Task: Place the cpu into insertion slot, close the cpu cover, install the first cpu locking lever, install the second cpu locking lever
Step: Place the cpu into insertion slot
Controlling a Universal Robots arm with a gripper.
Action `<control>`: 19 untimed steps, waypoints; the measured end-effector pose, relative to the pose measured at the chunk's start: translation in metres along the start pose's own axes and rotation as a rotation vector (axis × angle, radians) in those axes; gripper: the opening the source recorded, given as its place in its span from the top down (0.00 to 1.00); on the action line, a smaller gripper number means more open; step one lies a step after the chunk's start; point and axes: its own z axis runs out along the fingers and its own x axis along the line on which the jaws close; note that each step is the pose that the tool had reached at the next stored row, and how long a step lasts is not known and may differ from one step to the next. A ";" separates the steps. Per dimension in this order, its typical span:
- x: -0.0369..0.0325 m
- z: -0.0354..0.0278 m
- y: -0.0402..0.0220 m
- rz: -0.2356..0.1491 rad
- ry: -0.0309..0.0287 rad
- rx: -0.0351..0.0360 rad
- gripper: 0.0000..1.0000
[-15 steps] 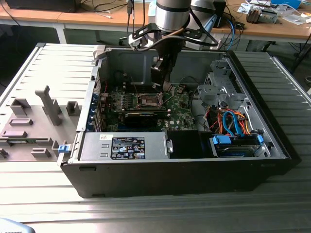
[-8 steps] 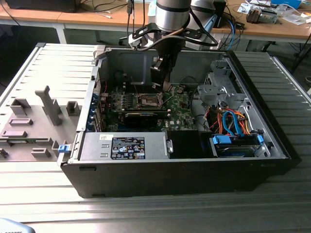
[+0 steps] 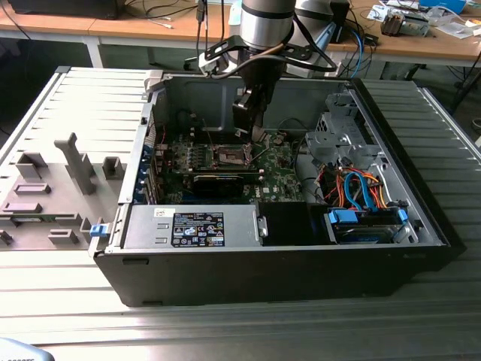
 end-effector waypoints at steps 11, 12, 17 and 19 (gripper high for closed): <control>0.0000 0.0001 0.0000 0.009 0.0000 0.0003 0.46; 0.0000 0.0001 0.0000 0.010 0.0000 0.0004 0.46; 0.0000 0.0001 0.0000 0.015 0.0000 0.0005 0.46; 0.0000 0.0001 0.0000 0.017 -0.0001 0.0006 0.46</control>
